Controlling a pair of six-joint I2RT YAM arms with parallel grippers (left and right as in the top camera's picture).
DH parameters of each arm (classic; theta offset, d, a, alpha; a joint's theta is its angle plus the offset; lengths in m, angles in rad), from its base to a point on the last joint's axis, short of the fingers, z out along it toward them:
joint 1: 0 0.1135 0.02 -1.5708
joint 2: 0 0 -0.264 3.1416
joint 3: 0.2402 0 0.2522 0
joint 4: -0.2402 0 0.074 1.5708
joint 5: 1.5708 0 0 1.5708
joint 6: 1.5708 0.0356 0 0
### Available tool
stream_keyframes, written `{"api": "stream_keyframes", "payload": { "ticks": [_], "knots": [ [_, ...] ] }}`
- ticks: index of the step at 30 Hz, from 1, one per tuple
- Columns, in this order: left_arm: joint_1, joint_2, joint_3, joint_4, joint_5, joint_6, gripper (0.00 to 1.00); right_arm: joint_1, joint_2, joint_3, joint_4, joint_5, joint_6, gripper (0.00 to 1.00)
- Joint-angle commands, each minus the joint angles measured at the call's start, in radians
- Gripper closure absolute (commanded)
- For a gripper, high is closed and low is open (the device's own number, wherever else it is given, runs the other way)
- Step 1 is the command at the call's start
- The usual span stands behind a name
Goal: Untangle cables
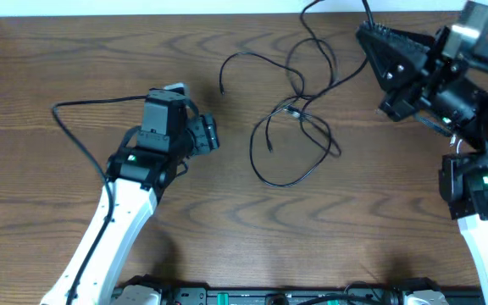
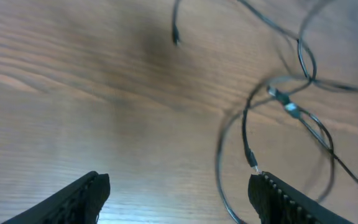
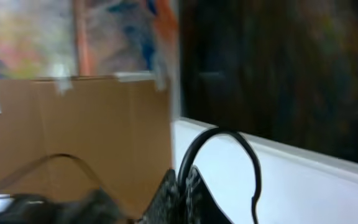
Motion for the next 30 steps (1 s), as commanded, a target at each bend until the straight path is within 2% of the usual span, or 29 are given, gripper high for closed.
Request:
{"api": "stream_keyframes", "payload": {
  "ticks": [1,7,9,13,17,22,27,30],
  "knots": [
    [0.005,0.049,0.005,0.019,0.116,0.017,0.22,0.0,-0.002,0.009,0.089,-0.083,0.135,0.99],
    [0.005,0.1,0.005,0.164,0.296,0.016,0.21,0.0,-0.002,0.009,0.286,-0.071,0.324,0.99],
    [0.005,0.11,0.005,0.213,0.32,0.006,0.2,0.0,-0.002,0.009,0.354,-0.071,0.392,0.99],
    [0.005,0.136,0.005,0.322,0.329,-0.046,0.13,0.0,-0.002,0.009,0.473,-0.071,0.486,0.99],
    [0.005,0.18,0.005,0.409,0.341,-0.073,0.08,0.0,-0.002,0.009,0.48,-0.073,0.531,0.99],
    [0.005,0.254,0.005,0.524,0.431,-0.069,0.04,0.0,-0.002,0.009,0.485,-0.079,0.571,0.99],
    [0.005,0.318,0.005,0.593,0.467,0.002,0.04,0.0,-0.002,0.009,0.489,-0.079,0.593,0.99],
    [0.005,0.356,0.005,0.595,0.468,0.095,0.04,0.0,-0.002,0.009,0.488,-0.075,0.594,0.99]
  ]
}}
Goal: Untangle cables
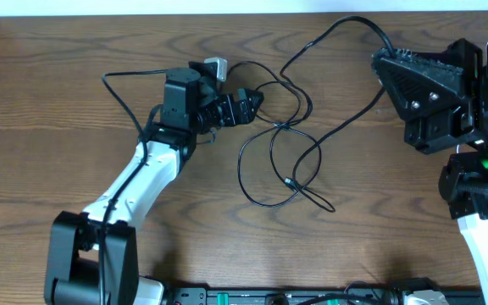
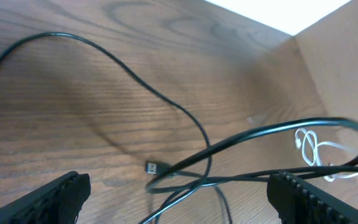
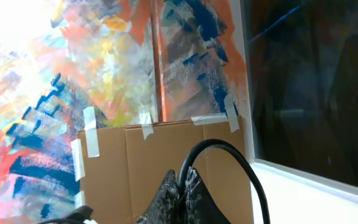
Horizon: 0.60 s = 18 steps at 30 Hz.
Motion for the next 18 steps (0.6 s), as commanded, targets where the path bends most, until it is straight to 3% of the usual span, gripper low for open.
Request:
{"api": "stream_keyframes", "payload": {
  "ticks": [1,4,7,14,17,18],
  "knots": [
    [0.005,0.044,0.006,0.005,0.031,0.132,0.04,0.0,-0.004,0.009,0.006,0.021,0.024,0.99],
    [0.002,0.08,0.006,0.006,0.111,0.277,0.05,0.0,-0.004,0.009,0.006,0.021,0.024,0.99],
    [0.002,0.102,0.006,0.011,0.176,0.342,0.05,0.0,-0.004,0.009,0.006,0.021,0.024,0.99],
    [-0.041,0.183,0.006,0.126,0.179,0.379,0.06,0.0,-0.004,0.009,0.006,0.021,0.024,0.99],
    [-0.053,0.194,0.006,0.179,0.153,0.368,0.25,0.0,-0.004,0.009,0.006,0.021,0.024,0.99],
    [-0.052,0.193,0.006,0.195,0.15,0.367,0.48,0.0,-0.004,0.009,0.006,0.021,0.024,0.99]
  ]
}}
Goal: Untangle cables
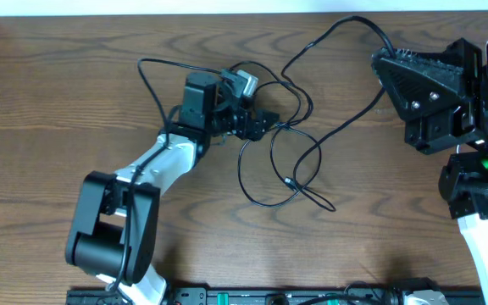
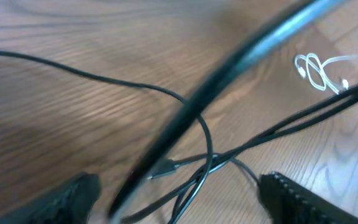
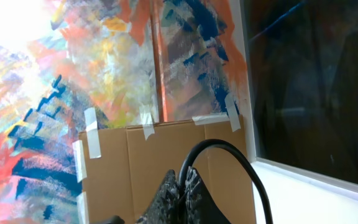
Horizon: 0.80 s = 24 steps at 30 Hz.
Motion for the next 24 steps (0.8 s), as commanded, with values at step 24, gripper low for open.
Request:
{"api": "stream_keyframes", "payload": {
  "ticks": [24],
  "knots": [
    [0.432,-0.575,0.007,-0.316,0.349,-0.418,0.92,-0.381,0.248,0.009,-1.238,0.421,-0.622,0.99]
  ]
}}
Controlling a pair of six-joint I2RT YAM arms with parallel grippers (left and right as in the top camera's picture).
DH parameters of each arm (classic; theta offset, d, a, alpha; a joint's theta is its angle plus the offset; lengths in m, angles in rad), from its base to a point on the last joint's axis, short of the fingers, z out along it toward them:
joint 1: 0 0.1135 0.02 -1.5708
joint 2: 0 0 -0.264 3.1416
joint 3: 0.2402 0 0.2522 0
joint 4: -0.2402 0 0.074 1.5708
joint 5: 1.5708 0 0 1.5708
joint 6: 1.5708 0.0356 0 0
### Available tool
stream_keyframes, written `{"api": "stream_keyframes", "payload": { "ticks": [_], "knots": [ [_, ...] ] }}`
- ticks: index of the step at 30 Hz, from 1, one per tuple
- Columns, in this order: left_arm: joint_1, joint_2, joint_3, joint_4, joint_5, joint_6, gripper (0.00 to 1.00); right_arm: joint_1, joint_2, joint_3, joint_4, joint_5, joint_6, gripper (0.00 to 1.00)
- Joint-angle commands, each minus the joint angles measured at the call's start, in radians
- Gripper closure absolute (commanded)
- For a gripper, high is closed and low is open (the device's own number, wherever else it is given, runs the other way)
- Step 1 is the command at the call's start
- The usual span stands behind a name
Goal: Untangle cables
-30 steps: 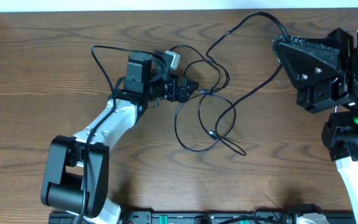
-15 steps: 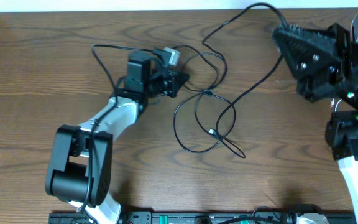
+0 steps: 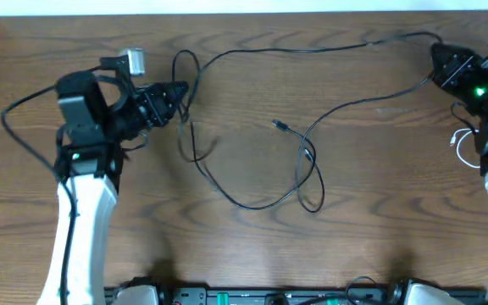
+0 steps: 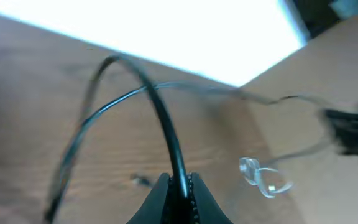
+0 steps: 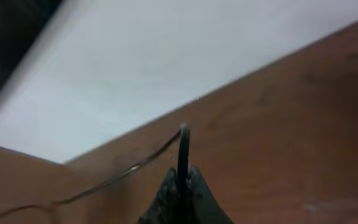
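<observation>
Thin black cables (image 3: 312, 49) lie spread across the wooden table. One strand runs along the far edge between both grippers. Another drops from the right into a loose loop (image 3: 265, 203) at the middle, with a free plug end (image 3: 278, 125). My left gripper (image 3: 179, 91) is at the upper left, shut on a black cable (image 4: 166, 124) that arches up from its jaws (image 4: 179, 185). My right gripper (image 3: 437, 61) is at the far right back corner, shut on a black cable (image 5: 183, 149) standing up between its fingers (image 5: 182, 180).
A small white cable (image 3: 460, 144) lies coiled at the table's right edge, also seen as a pale coil (image 4: 263, 175) in the left wrist view. The table's far edge (image 3: 244, 12) meets a white wall. The left arm's own lead (image 3: 15, 135) loops at the left.
My left gripper was open in the tangle at the middle; now it is shut on a cable further left. The right gripper, still shut, is now at the far right corner. The cables are stretched apart.
At first my left gripper was open left of a bunched tangle, and the right gripper held a cable raised at the right. The left gripper was then open at the tangle's upper left, then inside it. Now both hold cable and the bundle is drawn wide.
</observation>
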Motion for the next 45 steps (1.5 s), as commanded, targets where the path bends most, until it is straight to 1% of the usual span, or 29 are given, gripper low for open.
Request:
{"api": "stream_keyframes", "payload": {
  "ticks": [1,3,4,5,6,7,9,11,12,14,15,18,20,22,24,26,27,29,32,38,41,42,45],
  "knots": [
    [0.004,-0.104,0.008,0.03,0.207,-0.077,0.92,0.006,0.067,0.004,-0.048,0.014,-0.111,0.99],
    [0.003,-0.129,0.008,0.07,0.295,-0.107,0.92,0.024,0.099,0.003,-0.07,-0.027,-0.161,0.99],
    [0.002,-0.135,0.008,0.083,0.316,-0.124,0.92,0.038,0.114,0.003,-0.08,-0.043,-0.184,0.94],
    [-0.003,-0.137,0.008,0.092,0.335,-0.134,0.92,0.053,0.126,0.003,-0.091,-0.049,-0.204,0.86],
    [-0.014,-0.138,0.008,0.094,0.349,-0.134,0.92,0.076,0.14,0.003,-0.108,-0.049,-0.233,0.76],
    [-0.019,-0.138,0.007,0.094,0.35,-0.134,0.92,0.09,0.146,0.003,-0.119,-0.05,-0.251,0.71],
    [-0.051,-0.131,0.007,0.094,0.356,-0.133,0.92,0.15,0.158,0.003,-0.156,-0.053,-0.33,0.53],
    [-0.087,-0.117,0.007,0.094,0.356,-0.13,0.92,0.199,0.158,0.003,-0.187,-0.055,-0.4,0.43],
    [-0.099,-0.113,0.007,0.094,0.356,-0.126,0.92,0.208,0.158,0.003,-0.193,-0.057,-0.414,0.41],
    [-0.142,-0.095,0.007,0.095,0.356,-0.111,0.92,0.27,0.158,0.003,-0.233,-0.112,-0.5,0.3],
    [-0.156,-0.088,0.007,0.094,0.355,-0.104,0.92,0.301,0.158,0.003,-0.256,-0.148,-0.514,0.28],
    [-0.183,-0.076,0.007,0.093,0.335,-0.094,0.93,0.362,0.158,0.003,-0.288,-0.198,-0.515,0.27],
    [-0.191,-0.075,0.007,0.087,0.303,-0.077,0.93,0.398,0.158,0.003,-0.292,-0.202,-0.502,0.28],
    [-0.2,-0.075,0.007,0.042,0.241,-0.031,0.93,0.462,0.158,0.003,-0.272,-0.203,-0.423,0.27],
    [-0.211,-0.075,0.007,-0.013,0.188,0.016,0.93,0.503,0.158,0.003,-0.261,-0.203,-0.412,0.27],
    [-0.228,-0.075,0.007,-0.072,0.115,0.061,0.93,0.543,0.159,0.003,-0.257,-0.2,-0.398,0.32],
    [-0.24,-0.075,0.007,-0.092,0.072,0.071,0.93,0.565,0.164,0.003,-0.252,-0.189,-0.354,0.34],
    [-0.261,-0.076,0.008,-0.093,0.045,0.07,0.93,0.591,0.18,0.003,-0.229,-0.16,-0.245,0.35],
    [-0.301,-0.084,0.01,-0.059,0.046,0.052,0.93,0.623,0.22,0.003,-0.156,-0.175,-0.082,0.34],
    [-0.35,-0.124,0.012,-0.016,0.047,0.013,0.93,0.66,0.306,0.003,-0.028,-0.254,0.018,0.34],
    [-0.35,-0.144,0.012,-0.018,0.053,0.008,0.93,0.661,0.346,0.003,0.076,-0.304,0.067,0.35],
    [-0.35,-0.151,0.012,-0.017,0.07,0.004,0.93,0.661,0.357,0.003,0.126,-0.319,0.09,0.36],
    [-0.35,-0.162,0.012,-0.005,0.101,-0.023,0.93,0.662,0.362,0.003,0.203,-0.327,0.123,0.39]
  ]
}}
